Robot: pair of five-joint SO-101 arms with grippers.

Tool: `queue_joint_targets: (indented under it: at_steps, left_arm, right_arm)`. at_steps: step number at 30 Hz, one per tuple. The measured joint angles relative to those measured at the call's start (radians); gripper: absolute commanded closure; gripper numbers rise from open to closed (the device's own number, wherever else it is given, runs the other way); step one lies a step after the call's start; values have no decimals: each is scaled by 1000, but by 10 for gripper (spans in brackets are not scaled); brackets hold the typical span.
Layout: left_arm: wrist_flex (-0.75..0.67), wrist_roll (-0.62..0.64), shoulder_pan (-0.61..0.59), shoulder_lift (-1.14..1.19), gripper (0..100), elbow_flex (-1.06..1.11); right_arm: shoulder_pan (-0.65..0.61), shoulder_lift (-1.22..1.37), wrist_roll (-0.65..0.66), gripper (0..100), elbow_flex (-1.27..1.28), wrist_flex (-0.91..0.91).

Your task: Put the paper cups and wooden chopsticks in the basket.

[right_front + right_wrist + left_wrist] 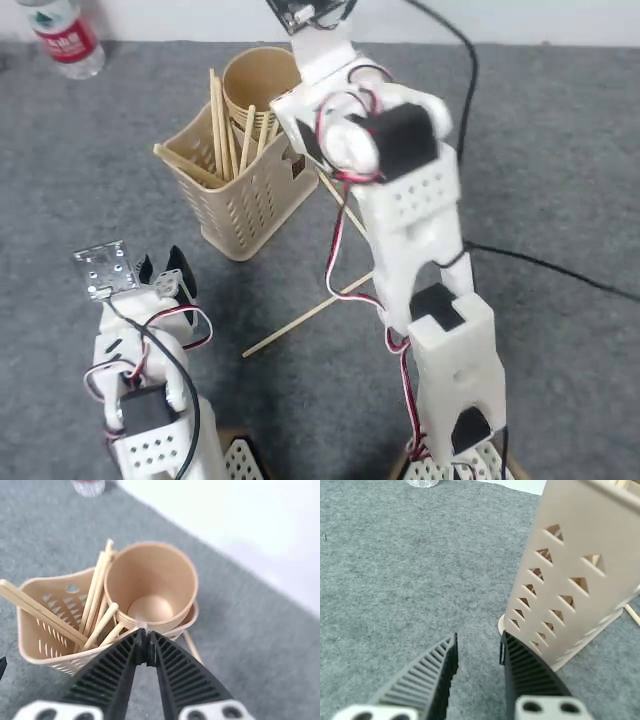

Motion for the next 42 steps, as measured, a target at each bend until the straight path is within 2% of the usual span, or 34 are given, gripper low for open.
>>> queue_joint_targets:
  at_steps: [13, 16, 20, 25, 27, 29, 32, 35, 39, 42]
  left_arm:
    - [0, 0, 0, 0, 874, 0]
    - [0, 0, 0, 0, 874, 0]
    - [0, 0, 0, 0, 874, 0]
    - [0, 0, 0, 0, 874, 0]
    - [0, 0, 0, 0, 874, 0]
    - [0, 0, 0, 0, 874, 0]
    - [0, 0, 0, 0, 874, 0]
    - [0, 0, 0, 0, 874, 0]
    - [0, 0, 0, 0, 874, 0]
    - [0, 0, 0, 0, 874, 0]
  right_arm:
    - [26, -261, 58, 991, -28, 20]
    - [103, -356, 58, 991, 81, 20]
    - [244, -470, 58, 991, 365, 20]
    - [505, -516, 58, 988, 776, -14]
    - [638, -516, 63, 941, 893, -81]
    - [756, -509, 87, 816, 965, -140]
    - [845, -493, 97, 648, 985, -160]
    - [893, -494, 121, 638, 991, -161]
    - [904, -525, 253, 638, 996, -106]
    - [904, -542, 315, 638, 1020, -196]
